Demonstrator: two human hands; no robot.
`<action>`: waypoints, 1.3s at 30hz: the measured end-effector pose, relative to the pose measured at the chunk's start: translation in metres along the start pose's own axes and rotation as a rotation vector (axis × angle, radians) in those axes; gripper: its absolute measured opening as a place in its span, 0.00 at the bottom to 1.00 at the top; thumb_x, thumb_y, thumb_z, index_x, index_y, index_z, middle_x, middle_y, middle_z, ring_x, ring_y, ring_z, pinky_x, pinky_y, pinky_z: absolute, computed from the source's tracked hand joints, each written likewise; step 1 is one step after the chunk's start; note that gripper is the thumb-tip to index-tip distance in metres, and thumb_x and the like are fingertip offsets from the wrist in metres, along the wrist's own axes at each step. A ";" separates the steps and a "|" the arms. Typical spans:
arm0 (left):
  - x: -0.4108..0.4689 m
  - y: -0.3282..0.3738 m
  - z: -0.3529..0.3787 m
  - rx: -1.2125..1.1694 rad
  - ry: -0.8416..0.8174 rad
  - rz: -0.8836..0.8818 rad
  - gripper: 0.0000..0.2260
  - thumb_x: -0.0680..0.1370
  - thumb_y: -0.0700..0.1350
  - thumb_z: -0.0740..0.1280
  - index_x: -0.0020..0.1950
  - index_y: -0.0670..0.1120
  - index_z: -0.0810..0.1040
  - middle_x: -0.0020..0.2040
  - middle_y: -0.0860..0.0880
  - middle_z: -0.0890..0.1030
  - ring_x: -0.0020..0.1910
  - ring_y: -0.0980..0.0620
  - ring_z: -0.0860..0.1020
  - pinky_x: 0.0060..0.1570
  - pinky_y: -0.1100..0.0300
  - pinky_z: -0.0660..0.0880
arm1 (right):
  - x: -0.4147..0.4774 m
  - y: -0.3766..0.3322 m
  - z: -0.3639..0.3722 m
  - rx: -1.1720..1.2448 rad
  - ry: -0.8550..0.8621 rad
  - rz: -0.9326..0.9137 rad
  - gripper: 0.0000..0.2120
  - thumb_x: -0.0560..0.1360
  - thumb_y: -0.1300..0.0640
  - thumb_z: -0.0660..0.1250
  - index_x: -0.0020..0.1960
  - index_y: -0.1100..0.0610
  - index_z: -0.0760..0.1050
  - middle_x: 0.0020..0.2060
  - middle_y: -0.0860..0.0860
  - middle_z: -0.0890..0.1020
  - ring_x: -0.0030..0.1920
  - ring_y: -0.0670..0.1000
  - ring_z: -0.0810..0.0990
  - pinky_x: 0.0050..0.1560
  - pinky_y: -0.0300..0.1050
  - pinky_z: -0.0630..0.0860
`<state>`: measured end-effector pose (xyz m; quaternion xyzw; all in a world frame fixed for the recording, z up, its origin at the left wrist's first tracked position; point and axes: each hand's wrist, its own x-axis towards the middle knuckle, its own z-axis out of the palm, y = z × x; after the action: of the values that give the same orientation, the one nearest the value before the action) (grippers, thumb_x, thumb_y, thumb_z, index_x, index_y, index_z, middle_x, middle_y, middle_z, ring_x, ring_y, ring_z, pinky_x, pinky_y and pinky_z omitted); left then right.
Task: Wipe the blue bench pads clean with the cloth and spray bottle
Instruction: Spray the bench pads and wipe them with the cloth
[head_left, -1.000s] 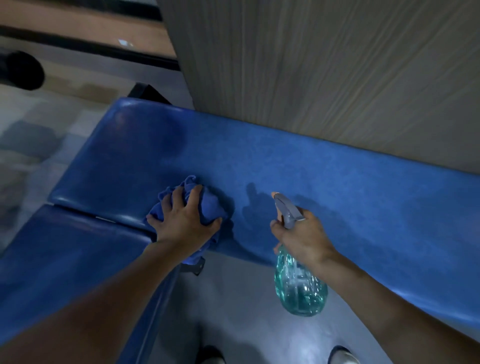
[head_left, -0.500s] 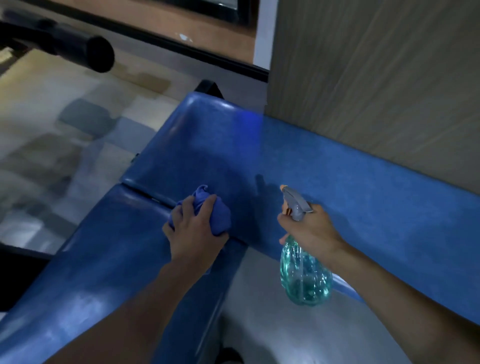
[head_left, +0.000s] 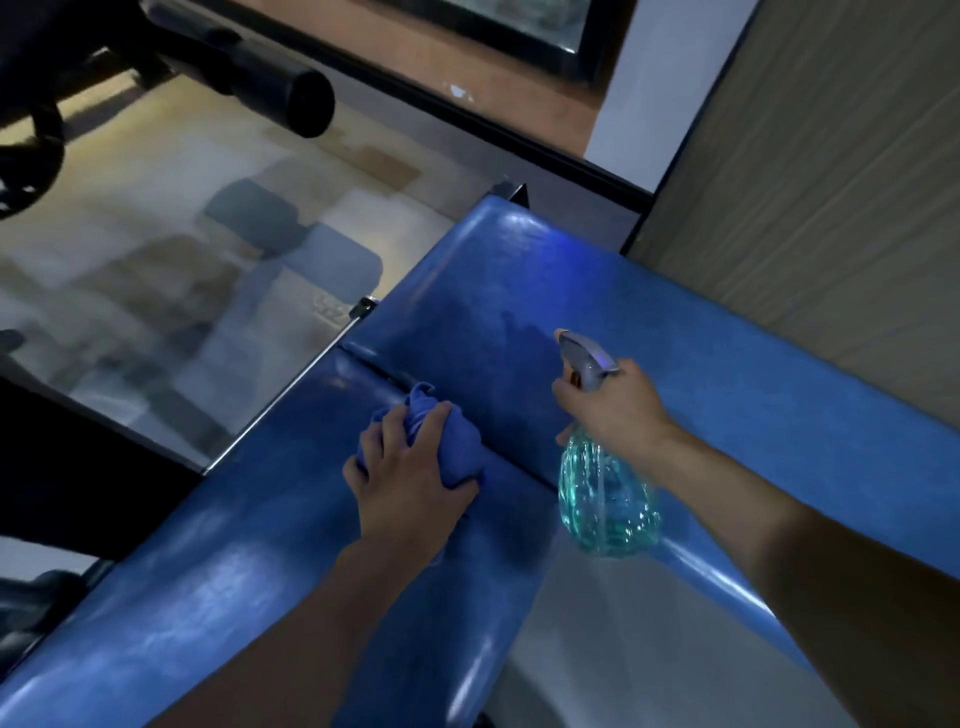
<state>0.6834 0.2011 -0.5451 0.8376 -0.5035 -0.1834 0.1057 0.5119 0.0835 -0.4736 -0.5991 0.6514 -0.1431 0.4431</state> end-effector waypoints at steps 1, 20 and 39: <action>-0.001 -0.001 -0.001 -0.004 0.001 -0.008 0.37 0.70 0.63 0.70 0.75 0.65 0.58 0.77 0.52 0.55 0.75 0.46 0.55 0.69 0.45 0.58 | 0.004 -0.005 0.003 -0.018 -0.012 -0.017 0.07 0.74 0.57 0.66 0.38 0.55 0.71 0.30 0.51 0.73 0.30 0.54 0.85 0.22 0.36 0.64; -0.073 -0.042 -0.006 -0.024 0.072 -0.315 0.37 0.68 0.64 0.70 0.73 0.64 0.57 0.74 0.52 0.58 0.73 0.45 0.58 0.68 0.45 0.60 | -0.036 0.011 0.032 -0.081 -0.329 -0.193 0.15 0.65 0.47 0.65 0.44 0.57 0.75 0.32 0.52 0.74 0.34 0.61 0.85 0.42 0.59 0.81; -0.191 -0.139 -0.014 0.027 0.121 -0.363 0.35 0.67 0.69 0.66 0.70 0.61 0.61 0.70 0.52 0.62 0.68 0.44 0.62 0.63 0.43 0.63 | -0.180 0.049 0.089 -0.157 -0.423 -0.232 0.06 0.75 0.53 0.67 0.39 0.51 0.75 0.33 0.50 0.80 0.31 0.50 0.85 0.40 0.45 0.79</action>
<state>0.7199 0.4347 -0.5444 0.9255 -0.3395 -0.1418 0.0897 0.5268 0.2892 -0.4861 -0.7190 0.4803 -0.0135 0.5022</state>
